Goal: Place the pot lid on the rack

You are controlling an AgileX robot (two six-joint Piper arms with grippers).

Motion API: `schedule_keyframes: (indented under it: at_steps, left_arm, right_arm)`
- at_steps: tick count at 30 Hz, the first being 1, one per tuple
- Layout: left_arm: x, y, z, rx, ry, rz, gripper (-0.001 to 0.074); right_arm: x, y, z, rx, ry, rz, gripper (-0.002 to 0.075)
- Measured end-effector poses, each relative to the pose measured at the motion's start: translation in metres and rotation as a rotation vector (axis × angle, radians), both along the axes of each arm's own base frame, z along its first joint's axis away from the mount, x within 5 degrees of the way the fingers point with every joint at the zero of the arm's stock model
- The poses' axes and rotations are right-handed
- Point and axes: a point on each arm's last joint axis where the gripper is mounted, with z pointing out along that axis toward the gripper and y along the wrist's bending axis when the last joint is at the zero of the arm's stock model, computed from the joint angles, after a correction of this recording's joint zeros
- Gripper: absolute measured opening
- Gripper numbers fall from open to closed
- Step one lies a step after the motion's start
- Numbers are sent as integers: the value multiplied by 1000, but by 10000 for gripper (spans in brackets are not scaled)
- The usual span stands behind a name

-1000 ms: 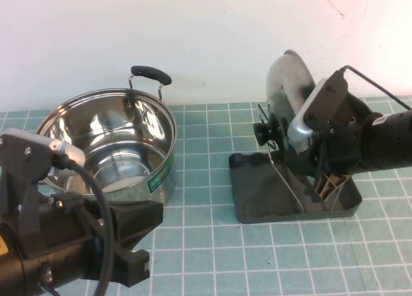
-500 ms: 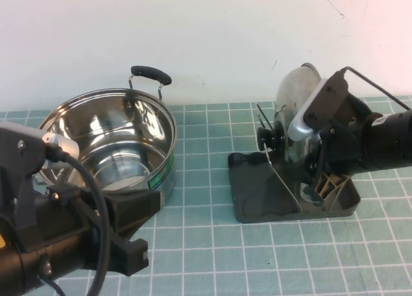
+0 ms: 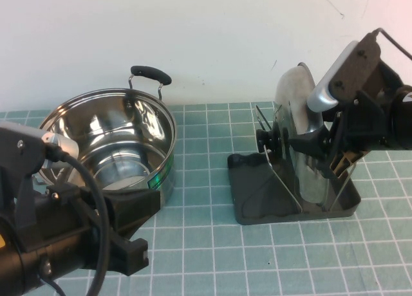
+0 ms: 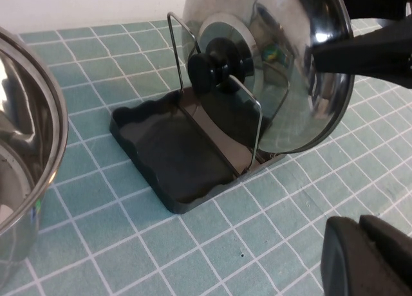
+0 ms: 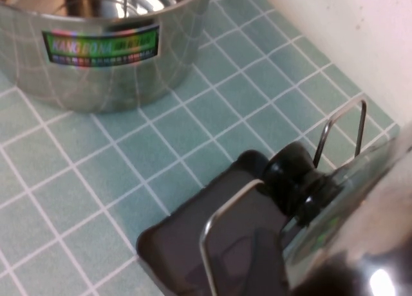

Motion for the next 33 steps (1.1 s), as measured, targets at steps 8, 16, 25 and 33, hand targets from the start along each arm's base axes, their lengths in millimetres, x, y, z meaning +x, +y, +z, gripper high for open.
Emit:
schedule_keyframes:
  at_steps: [8, 16, 25, 33]
  left_arm:
    - [-1, 0, -1, 7, 8, -9, -2]
    - [-2, -1, -2, 14, 21, -19, -2]
    - [-1, 0, -1, 6, 6, -7, -2]
    - [2, 2, 0, 42, -44, 3, -2]
  right_arm:
    - [-2, 0, 2, 16, 17, -5, 479]
    - [-1, 0, 3, 28, 16, -25, 480]
    - [-8, -4, 19, 54, -32, -32, 480]
    - [-29, -8, 66, 119, -130, 2, 464]
